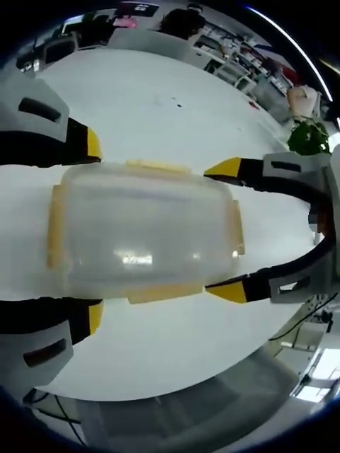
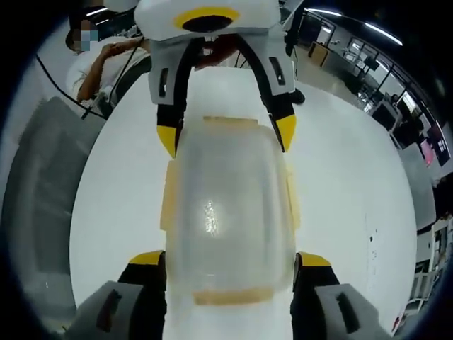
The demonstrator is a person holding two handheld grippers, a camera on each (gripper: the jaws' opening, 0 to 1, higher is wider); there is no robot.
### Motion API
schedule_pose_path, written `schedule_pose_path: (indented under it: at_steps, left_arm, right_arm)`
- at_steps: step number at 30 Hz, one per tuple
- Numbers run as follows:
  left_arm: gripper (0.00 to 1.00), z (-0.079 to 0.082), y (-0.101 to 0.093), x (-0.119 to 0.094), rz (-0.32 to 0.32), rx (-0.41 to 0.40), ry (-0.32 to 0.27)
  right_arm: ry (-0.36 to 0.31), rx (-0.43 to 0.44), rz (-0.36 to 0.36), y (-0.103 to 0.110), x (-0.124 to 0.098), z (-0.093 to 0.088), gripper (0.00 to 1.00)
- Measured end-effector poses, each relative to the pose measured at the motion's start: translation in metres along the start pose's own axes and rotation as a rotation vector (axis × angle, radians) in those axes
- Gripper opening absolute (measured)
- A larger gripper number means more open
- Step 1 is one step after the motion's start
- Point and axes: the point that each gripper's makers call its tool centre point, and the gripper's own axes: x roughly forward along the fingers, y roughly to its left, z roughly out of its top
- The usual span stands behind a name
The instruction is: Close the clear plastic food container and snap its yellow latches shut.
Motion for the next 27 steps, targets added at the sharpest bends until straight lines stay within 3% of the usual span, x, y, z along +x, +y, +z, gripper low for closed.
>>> schedule_pose_path:
  at_steps: [27]
  left_arm:
    - [0.74,-0.004,0.035,0.005,0.002,0.006,-0.011]
  right_arm:
    - [0.006,0.009,-0.010,-0.036,0.005,0.001,0.72]
